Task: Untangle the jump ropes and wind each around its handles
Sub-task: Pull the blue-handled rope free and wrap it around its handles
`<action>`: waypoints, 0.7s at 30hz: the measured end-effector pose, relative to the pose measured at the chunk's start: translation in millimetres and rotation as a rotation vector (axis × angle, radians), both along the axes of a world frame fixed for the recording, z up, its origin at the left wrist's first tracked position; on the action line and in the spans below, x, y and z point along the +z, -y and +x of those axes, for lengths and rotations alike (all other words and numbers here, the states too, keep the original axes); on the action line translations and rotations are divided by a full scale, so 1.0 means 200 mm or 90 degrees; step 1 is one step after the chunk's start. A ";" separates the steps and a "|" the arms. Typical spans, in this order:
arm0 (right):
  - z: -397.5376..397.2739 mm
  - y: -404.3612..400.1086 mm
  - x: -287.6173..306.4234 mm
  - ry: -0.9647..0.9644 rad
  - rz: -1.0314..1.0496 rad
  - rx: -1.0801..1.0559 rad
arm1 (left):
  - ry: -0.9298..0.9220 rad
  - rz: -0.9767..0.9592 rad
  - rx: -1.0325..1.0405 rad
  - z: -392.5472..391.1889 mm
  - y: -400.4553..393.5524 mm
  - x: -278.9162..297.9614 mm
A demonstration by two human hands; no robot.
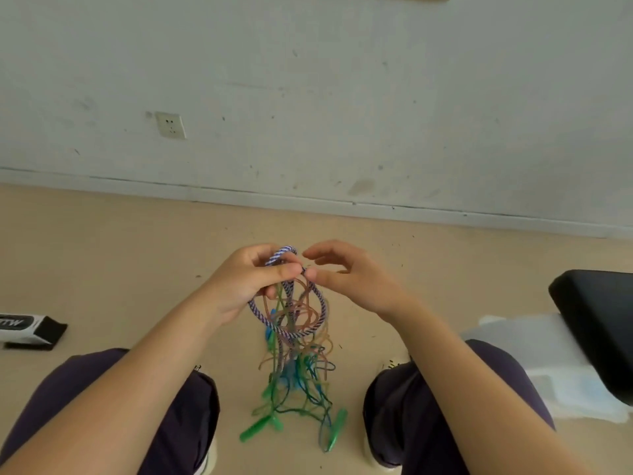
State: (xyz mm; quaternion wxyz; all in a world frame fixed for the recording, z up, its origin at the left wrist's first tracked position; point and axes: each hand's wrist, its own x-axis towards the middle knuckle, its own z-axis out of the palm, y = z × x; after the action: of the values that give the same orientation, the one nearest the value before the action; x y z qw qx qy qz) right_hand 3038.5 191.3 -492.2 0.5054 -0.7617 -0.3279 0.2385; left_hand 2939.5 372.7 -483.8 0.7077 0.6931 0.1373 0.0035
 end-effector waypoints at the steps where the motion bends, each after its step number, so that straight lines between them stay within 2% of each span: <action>1: 0.00 -0.01 0.00 -0.024 0.017 0.023 | 0.015 -0.021 -0.012 -0.01 0.00 0.01; 4: -0.02 -0.04 0.02 -0.078 0.035 0.051 | 0.037 -0.054 -0.023 -0.01 -0.02 0.02; 9: -0.05 -0.05 0.03 -0.115 0.027 0.067 | 0.026 -0.023 -0.006 -0.01 0.00 0.04; 14: -0.05 -0.04 0.03 -0.056 0.040 0.003 | 0.023 0.035 0.025 0.00 0.02 0.05; 21: -0.05 -0.04 0.04 -0.069 0.110 -0.070 | 0.020 0.078 0.086 0.00 -0.01 0.04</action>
State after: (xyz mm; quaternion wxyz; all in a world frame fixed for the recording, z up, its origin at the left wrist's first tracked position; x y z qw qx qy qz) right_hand 3028.8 199.5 -483.6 0.5985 -0.7183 -0.2769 0.2219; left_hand 2940.4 374.9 -475.2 0.6640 0.7242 0.1722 0.0706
